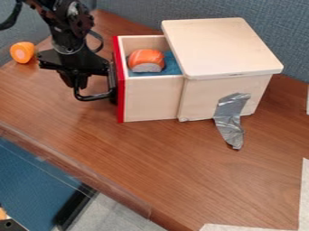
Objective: Open the drawer
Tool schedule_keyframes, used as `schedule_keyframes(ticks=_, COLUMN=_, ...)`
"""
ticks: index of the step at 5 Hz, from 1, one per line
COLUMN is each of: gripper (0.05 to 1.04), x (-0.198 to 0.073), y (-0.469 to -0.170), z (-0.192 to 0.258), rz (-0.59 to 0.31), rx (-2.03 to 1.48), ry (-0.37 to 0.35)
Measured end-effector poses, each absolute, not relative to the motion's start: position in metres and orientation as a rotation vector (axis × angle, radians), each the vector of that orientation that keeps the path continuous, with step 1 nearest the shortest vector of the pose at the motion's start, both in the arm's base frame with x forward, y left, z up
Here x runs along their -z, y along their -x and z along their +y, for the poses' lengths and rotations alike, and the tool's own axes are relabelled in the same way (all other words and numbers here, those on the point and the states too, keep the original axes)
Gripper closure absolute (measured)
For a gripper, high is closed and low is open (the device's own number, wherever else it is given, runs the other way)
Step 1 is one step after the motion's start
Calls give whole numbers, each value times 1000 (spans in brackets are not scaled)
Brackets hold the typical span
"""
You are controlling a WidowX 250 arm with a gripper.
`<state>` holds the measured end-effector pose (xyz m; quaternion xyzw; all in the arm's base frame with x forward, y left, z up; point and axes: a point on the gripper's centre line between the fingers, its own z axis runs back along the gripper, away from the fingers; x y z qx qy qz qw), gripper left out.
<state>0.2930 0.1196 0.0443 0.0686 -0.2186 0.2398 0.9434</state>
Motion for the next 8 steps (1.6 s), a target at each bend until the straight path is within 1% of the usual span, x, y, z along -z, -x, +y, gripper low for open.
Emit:
schedule_keyframes(ticks=4, gripper=906, x=-51, y=-282, z=125, rz=-448, rx=-527, ry=-162)
schedule_keyframes(ticks=5, gripper=862, x=-51, y=-280, z=125, rz=-445, rx=-529, ry=-163)
schedule_keyframes(ticks=6, gripper=602, x=-53, y=-278, z=124, rz=-439, rx=-499, ry=-167)
schedule_keyframes(ticks=7, gripper=290, x=-61, y=-278, z=124, rz=-435, rx=-409, ry=-123)
schedule_keyframes(ticks=8, gripper=87, x=-77, y=-278, z=127, rz=-407, rx=-259, ry=-43)
